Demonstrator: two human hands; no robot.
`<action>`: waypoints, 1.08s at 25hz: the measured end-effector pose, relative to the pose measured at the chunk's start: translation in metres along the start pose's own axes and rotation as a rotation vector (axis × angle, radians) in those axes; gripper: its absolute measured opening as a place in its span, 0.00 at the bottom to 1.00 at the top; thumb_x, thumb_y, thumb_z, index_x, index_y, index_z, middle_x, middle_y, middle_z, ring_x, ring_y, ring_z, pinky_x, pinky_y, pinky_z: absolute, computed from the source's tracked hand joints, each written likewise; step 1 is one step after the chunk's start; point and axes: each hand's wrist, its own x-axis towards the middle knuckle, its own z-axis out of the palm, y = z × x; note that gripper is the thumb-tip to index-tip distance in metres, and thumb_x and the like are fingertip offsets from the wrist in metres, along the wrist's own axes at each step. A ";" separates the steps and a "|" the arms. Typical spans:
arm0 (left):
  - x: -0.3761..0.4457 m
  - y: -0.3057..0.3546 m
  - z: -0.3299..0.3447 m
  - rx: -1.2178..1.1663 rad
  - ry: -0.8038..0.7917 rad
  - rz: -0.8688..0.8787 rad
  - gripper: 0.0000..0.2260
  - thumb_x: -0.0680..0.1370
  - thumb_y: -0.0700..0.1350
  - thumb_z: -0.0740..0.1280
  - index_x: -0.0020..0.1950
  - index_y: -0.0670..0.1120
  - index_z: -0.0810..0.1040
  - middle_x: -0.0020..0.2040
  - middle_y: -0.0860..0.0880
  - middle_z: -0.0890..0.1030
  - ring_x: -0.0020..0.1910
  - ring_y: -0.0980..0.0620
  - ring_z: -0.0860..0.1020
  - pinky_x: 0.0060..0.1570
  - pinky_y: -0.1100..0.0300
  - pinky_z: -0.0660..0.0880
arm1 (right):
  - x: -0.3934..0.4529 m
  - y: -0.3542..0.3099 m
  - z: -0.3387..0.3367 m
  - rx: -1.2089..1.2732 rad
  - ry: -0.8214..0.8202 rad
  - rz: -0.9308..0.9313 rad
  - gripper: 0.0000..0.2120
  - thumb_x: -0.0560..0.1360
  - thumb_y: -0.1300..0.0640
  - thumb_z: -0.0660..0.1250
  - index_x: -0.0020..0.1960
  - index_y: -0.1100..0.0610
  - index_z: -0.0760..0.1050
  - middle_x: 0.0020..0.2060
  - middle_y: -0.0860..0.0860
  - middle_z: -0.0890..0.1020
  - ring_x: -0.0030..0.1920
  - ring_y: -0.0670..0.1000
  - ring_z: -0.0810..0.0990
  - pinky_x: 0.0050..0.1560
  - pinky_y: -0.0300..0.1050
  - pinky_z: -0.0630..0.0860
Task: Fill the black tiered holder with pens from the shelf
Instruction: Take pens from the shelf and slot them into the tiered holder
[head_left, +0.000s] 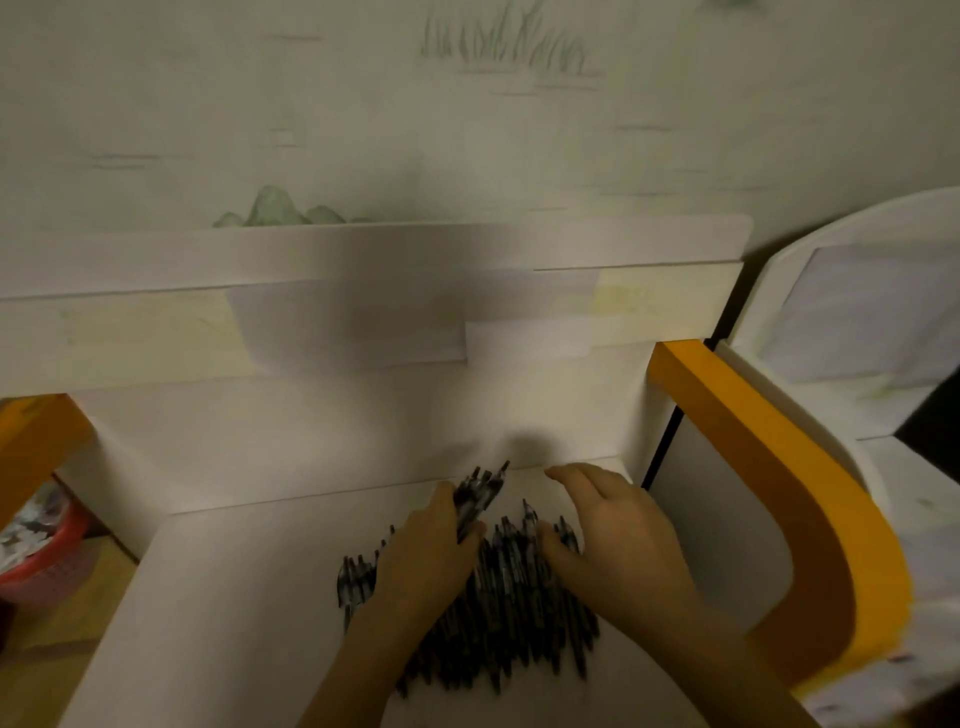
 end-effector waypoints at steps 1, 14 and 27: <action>0.000 0.004 -0.005 -0.033 0.012 0.033 0.12 0.80 0.53 0.63 0.58 0.49 0.69 0.43 0.50 0.79 0.38 0.52 0.78 0.41 0.53 0.79 | -0.002 -0.002 -0.006 -0.013 0.033 0.003 0.25 0.74 0.44 0.66 0.68 0.50 0.71 0.62 0.47 0.78 0.60 0.50 0.77 0.60 0.45 0.72; -0.005 0.163 -0.040 -0.343 -0.112 0.357 0.03 0.79 0.52 0.63 0.47 0.55 0.70 0.32 0.52 0.74 0.26 0.60 0.74 0.28 0.66 0.74 | -0.056 0.055 -0.129 -0.106 0.488 0.134 0.26 0.74 0.41 0.63 0.69 0.48 0.70 0.65 0.47 0.76 0.63 0.48 0.74 0.62 0.45 0.72; -0.088 0.472 0.127 -0.375 -0.383 0.661 0.03 0.80 0.49 0.63 0.50 0.53 0.70 0.25 0.51 0.78 0.24 0.54 0.79 0.24 0.67 0.71 | -0.247 0.298 -0.271 -0.242 0.653 0.499 0.27 0.73 0.42 0.68 0.70 0.46 0.69 0.64 0.45 0.76 0.63 0.48 0.74 0.61 0.47 0.74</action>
